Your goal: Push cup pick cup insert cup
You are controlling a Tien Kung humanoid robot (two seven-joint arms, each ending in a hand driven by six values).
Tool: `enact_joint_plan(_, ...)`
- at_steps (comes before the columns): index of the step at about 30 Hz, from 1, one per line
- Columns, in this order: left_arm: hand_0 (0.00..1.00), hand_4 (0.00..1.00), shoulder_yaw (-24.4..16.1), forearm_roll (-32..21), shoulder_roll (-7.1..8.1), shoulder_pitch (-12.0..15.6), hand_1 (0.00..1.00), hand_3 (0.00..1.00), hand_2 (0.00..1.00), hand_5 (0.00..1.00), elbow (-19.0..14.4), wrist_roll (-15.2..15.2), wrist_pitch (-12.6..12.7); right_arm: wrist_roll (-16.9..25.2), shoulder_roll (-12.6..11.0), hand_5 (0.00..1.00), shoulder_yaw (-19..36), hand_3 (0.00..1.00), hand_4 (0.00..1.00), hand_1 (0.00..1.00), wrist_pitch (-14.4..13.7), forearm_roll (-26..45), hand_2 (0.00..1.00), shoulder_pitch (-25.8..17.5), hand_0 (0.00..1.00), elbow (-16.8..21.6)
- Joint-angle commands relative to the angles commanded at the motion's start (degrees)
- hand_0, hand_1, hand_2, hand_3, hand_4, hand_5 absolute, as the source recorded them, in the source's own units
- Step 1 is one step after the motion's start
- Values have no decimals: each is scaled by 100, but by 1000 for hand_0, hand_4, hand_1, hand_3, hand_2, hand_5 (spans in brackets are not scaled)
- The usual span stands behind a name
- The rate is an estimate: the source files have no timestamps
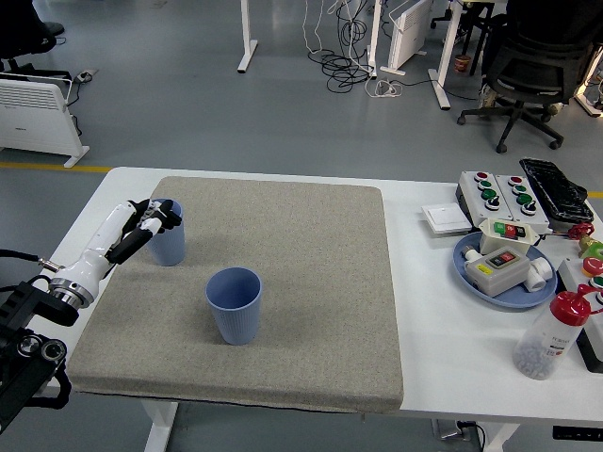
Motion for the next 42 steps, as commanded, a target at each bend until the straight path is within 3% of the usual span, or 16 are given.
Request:
enact_joint_plan(2,901,917,133,426,86,-132,914,748,887,891,-221,234,-388,-9,1,459,15,589,79,641,1,-27,662,-8,704,0)
enact_joint_plan(3,998,998,215,604,136,-210,992,937,998,700,-318,341,-572,-13,1,458,22,589,79,640,1,-42,661,-13,704,0)
enact_joint_plan(8,998,998,712,1198,356,-652,992,937,998,700,-626,762,-1434,-21,2,458,36,589,79,640,-1,-65,661,-42,704,3)
enact_joint_plan(9,998,998,806,1296,387,-728,998,998,998,550,-647,853,-1597,-23,2,458,37,589,79,639,-2,-68,662,-47,705,3)
enact_joint_plan(13,998,998,1221,1623,540,-1025,998,998,998,550,-771,1242,-2295,-11,-2,458,14,589,79,639,-9,-31,662,-65,705,4)
enact_joint_plan(15,987,998,1360,1573,576,-1118,998,998,998,485,-806,1339,-2541,-1,-5,460,-2,589,79,640,-11,0,661,-71,705,5)
enact_joint_plan(18,987,998,1527,1610,572,-1253,998,998,998,485,-799,1511,-2801,13,-8,460,-28,589,79,640,-15,43,661,-65,705,7)
enact_joint_plan(20,987,998,1608,1693,547,-1320,998,998,998,485,-764,1570,-2865,11,-9,460,-26,589,79,640,-15,40,661,-60,705,6)
enact_joint_plan(21,850,990,1658,1752,515,-1365,924,998,998,439,-713,1588,-2876,7,-10,461,-21,589,80,640,-14,30,661,-57,704,6)
enact_joint_plan(26,850,990,1709,2060,401,-1428,924,998,998,439,-535,1342,-2757,2,-14,461,-15,589,80,640,-14,17,661,-48,704,5)
enact_joint_plan(27,751,902,1716,2122,386,-1431,821,926,931,335,-508,1285,-2727,4,-14,461,-19,589,80,640,-14,23,660,-47,704,6)
enact_joint_plan(32,751,902,1781,2372,346,-1455,821,926,931,335,-402,1174,-2636,8,-17,461,-29,589,80,640,-13,33,660,-40,704,5)
enact_joint_plan(33,574,816,1783,2405,348,-1457,716,777,850,254,-403,1172,-2649,10,-17,462,-30,589,81,641,-14,37,660,-40,705,5)
enact_joint_plan(38,574,816,1771,2505,353,-1466,716,777,850,254,-424,1099,-2695,20,-21,462,-42,589,81,641,-18,60,660,-36,705,3)
enact_joint_plan(39,440,781,1768,2533,356,-1470,646,630,828,221,-438,1097,-2717,19,-20,462,-41,589,81,640,-18,59,659,-35,705,3)
enact_joint_plan(42,440,781,1776,2587,370,-1482,646,630,828,221,-471,1101,-2754,22,-21,462,-47,589,81,640,-20,69,659,-33,705,3)
